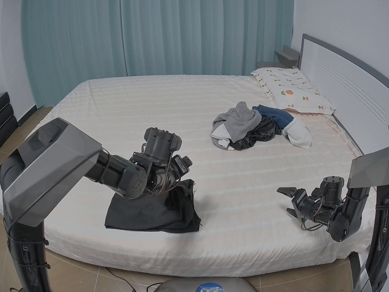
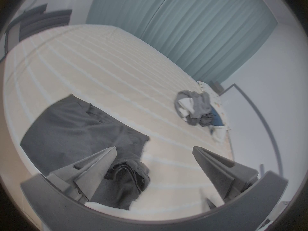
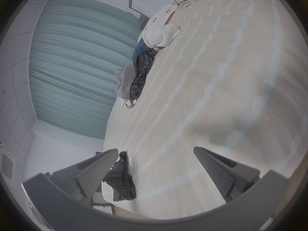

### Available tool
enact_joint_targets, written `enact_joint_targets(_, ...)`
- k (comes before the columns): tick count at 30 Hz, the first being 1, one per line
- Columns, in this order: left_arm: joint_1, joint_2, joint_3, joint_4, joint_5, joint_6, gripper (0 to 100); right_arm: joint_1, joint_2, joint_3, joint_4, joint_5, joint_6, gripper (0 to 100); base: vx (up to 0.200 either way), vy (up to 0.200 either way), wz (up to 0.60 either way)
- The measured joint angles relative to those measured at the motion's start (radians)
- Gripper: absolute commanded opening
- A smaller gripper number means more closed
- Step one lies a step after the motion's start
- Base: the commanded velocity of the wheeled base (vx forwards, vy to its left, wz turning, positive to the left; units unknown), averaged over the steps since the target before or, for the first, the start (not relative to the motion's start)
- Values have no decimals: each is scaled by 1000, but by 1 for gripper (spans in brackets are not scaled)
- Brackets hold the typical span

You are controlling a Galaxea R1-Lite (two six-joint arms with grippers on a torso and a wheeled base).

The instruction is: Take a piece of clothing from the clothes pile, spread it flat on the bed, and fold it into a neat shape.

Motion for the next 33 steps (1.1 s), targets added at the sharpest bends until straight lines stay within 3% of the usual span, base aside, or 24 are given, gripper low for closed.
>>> enact_joint_targets(5,-2,-48,10,-27,-115,-28,100,3,0,0,0,-1,0,100,0,0,0)
enact_joint_targets(10,-6,-66,5,-33,-118,-37,100,3,0,0,0,-1,1,100,0,0,0)
enact_joint_targets(15,18,-70,86,-35,-116,-50,100,4,1,0,0,-1,0,100,0,0,0)
enact_joint_targets(19,50,-76,143,-39,-127,-145,100,5,1,0,0,-1,0,100,0,50,0)
enact_joint_targets(22,105,-87,214,-53,-177,-216,100,5,1,0,0,-1,0,100,0,200,0)
enact_joint_targets(25,142,-92,249,-76,-200,-231,100,6,2,0,0,0,0,100,0,200,0)
enact_joint_targets(33,274,-98,385,-301,-284,-275,100,20,5,-3,0,0,1,100,0,200,0)
